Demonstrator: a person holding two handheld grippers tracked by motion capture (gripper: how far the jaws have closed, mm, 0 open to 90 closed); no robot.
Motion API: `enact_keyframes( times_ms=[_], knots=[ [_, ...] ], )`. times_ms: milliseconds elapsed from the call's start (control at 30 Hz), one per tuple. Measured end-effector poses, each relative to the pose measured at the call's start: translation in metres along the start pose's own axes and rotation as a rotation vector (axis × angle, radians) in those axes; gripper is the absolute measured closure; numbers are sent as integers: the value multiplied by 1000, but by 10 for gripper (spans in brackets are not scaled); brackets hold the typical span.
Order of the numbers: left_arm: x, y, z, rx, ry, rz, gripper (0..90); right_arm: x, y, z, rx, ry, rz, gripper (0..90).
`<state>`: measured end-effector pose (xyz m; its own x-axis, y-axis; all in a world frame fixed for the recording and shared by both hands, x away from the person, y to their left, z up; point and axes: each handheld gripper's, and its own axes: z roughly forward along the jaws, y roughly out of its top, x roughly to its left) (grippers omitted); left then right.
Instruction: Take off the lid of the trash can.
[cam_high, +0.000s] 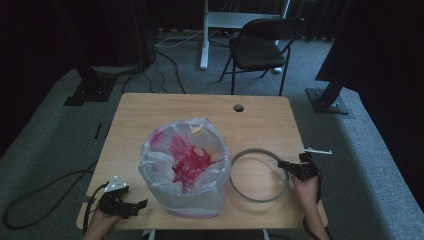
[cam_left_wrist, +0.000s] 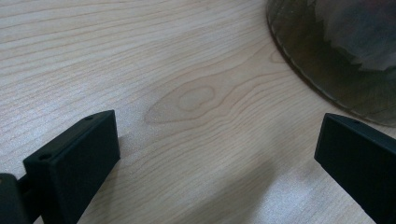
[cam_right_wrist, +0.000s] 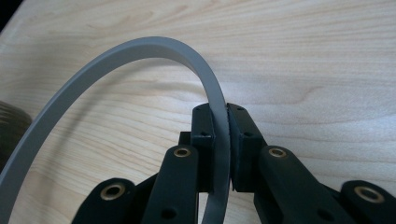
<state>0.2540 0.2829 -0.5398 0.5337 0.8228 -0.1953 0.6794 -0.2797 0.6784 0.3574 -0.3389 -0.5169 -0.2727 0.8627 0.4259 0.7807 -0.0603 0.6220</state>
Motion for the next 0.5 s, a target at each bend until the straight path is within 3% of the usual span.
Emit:
enact_keyframes(
  times_ms=[233, 500],
  knots=[
    [0, 0, 0, 0, 0, 1, 0, -2, -3, 12, 37, -36, -16, 823],
    [0, 0, 0, 1, 0, 6, 0, -8, -5, 15, 69, -35, -10, 822]
  ],
)
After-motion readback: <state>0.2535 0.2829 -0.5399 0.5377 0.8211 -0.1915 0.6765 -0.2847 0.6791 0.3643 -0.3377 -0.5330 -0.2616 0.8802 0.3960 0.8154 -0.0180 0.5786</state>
